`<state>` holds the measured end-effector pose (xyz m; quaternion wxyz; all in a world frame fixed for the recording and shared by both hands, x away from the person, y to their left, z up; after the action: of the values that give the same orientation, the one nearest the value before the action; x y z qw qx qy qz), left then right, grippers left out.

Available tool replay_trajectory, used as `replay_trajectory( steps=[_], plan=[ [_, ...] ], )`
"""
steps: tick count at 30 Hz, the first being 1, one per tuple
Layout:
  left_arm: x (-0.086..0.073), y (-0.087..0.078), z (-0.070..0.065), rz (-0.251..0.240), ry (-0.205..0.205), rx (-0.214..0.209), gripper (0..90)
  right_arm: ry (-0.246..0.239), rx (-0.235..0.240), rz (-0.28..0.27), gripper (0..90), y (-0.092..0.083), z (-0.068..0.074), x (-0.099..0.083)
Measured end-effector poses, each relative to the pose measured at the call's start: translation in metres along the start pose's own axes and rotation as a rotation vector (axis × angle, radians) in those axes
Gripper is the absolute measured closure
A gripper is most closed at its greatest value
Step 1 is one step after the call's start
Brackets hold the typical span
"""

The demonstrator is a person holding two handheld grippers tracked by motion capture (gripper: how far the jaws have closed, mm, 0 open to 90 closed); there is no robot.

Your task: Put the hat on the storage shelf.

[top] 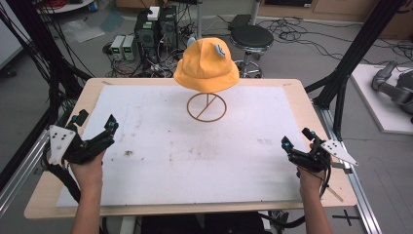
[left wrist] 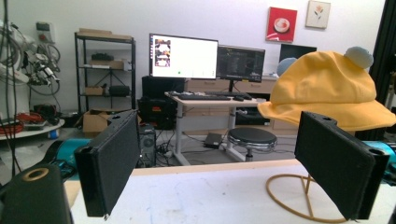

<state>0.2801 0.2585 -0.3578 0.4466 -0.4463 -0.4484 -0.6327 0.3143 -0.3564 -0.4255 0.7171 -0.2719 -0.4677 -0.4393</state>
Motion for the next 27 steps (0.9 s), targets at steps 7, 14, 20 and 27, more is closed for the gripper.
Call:
replay_trajectory(
  steps=[7,14,20,27],
  plan=[
    [-0.02,-0.014,0.004,0.027,0.011,0.011,14.7,-0.014,-0.005,0.015,3.3,0.0,0.001,-0.001],
    [-0.038,-0.022,0.007,0.037,-0.011,0.027,14.7,-0.027,-0.011,0.018,3.3,-0.001,0.002,-0.001],
    [-0.049,-0.024,0.008,0.055,-0.001,0.026,14.7,-0.038,-0.016,0.018,3.3,0.001,0.002,-0.002],
    [-0.053,-0.028,0.012,0.079,0.003,0.041,14.7,-0.047,-0.02,0.033,3.3,0.003,0.002,-0.003]
  ],
)
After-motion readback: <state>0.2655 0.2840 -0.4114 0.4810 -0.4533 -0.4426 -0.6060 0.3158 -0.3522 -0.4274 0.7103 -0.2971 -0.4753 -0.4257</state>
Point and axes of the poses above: each handheld gripper's, and its own axes: y roughly forward along the jaws, x roughly out of its top, z roughly to its left, the point moved 1 cm from there along y, roughly forward along the jaws, and after that the axes turned 15 degrees about y, right-handed, at the moved point
